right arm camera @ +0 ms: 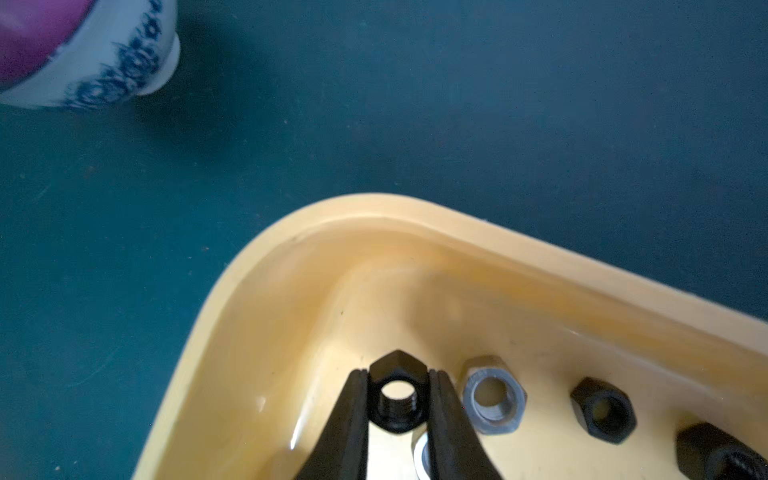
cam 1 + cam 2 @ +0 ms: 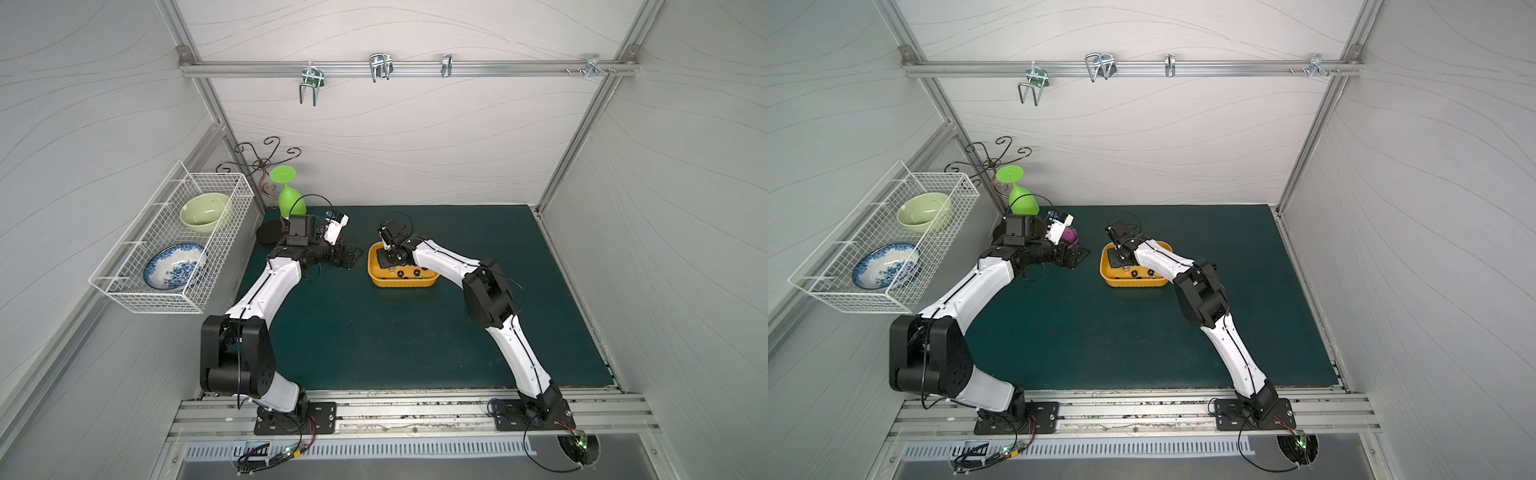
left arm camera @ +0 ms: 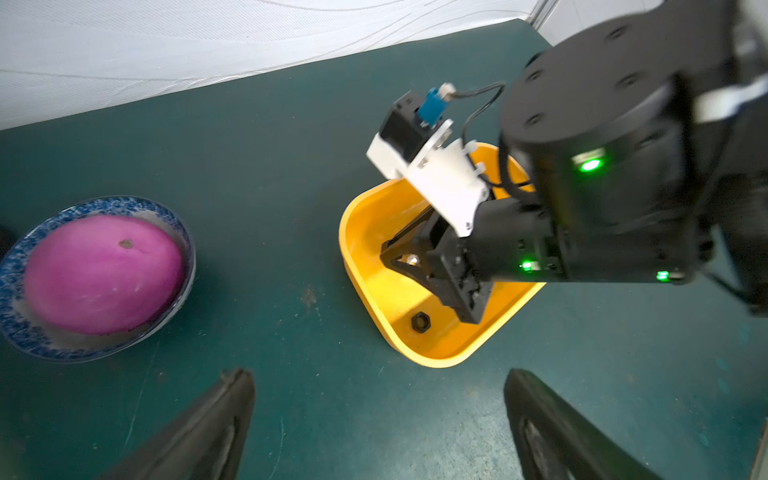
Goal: Put the nuts on the desktop into the storage box
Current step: Place the nut in the storage box.
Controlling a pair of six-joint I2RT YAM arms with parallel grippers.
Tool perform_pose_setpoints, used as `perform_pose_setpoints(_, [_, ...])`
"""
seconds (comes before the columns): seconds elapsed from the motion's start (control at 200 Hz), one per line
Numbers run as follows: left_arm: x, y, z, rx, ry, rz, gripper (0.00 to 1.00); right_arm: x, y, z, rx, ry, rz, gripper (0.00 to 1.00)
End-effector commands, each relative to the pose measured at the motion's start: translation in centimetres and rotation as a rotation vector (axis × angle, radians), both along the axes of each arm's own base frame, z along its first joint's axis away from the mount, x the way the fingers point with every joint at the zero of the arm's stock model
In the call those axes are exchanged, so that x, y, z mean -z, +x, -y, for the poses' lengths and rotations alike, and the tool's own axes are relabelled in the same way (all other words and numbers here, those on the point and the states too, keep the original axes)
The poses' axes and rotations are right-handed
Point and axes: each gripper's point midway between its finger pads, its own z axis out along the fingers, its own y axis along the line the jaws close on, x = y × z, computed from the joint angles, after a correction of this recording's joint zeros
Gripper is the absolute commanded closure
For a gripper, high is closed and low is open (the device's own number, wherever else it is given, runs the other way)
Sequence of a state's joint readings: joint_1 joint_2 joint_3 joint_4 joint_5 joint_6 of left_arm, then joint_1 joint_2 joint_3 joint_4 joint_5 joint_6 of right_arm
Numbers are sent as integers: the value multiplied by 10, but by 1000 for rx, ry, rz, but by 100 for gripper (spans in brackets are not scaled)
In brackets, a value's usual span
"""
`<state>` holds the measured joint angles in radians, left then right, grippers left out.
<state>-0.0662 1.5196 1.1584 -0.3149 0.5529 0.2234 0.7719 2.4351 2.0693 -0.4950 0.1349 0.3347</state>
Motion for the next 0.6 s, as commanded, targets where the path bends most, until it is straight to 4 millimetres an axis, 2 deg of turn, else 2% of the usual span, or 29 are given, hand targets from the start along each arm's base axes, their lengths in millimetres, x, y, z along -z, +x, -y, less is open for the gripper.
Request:
perform_pose_setpoints(0.0, [-4, 2, 6, 33, -35, 11, 2, 5, 6, -3, 14, -11, 21, 83])
perform_pose_setpoints(0.1, [-4, 2, 6, 32, -36, 7, 2, 4, 7, -5, 11, -6, 20, 76])
perform_pose_setpoints(0.215, [-5, 1, 6, 35, -32, 10, 2, -4, 7, -5, 17, 4, 24, 58])
perform_pose_setpoints(0.365, [-5, 1, 6, 36, -35, 7, 2, -21, 7, -4, 17, 17, 40, 53])
perform_pose_setpoints(0.48, [-7, 1, 6, 38, -30, 12, 2, -49, 6, -4, 19, 36, 50, 53])
perform_pose_setpoints(0.595, [-15, 0, 7, 48, -27, 21, 2, -90, 3, 3, 28, 64, 91, 50])
